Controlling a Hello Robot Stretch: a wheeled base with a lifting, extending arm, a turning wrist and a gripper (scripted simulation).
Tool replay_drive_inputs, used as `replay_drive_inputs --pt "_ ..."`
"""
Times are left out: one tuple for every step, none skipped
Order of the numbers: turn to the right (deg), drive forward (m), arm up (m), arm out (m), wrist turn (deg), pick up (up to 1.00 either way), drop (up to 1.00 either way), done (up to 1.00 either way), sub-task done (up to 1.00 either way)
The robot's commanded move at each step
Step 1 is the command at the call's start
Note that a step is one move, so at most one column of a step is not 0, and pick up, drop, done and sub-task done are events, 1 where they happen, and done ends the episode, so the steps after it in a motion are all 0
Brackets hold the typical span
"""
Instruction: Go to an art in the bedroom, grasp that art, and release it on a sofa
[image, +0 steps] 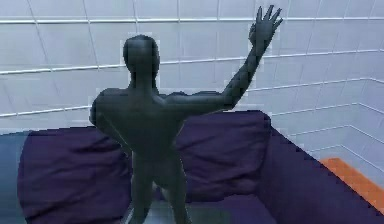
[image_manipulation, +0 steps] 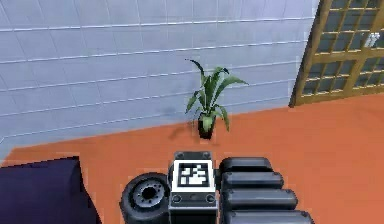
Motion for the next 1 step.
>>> replay_drive_inputs --pt "45.0 0.00 0.00 0.00 0.0 0.00 0.00 0.00 0.00"
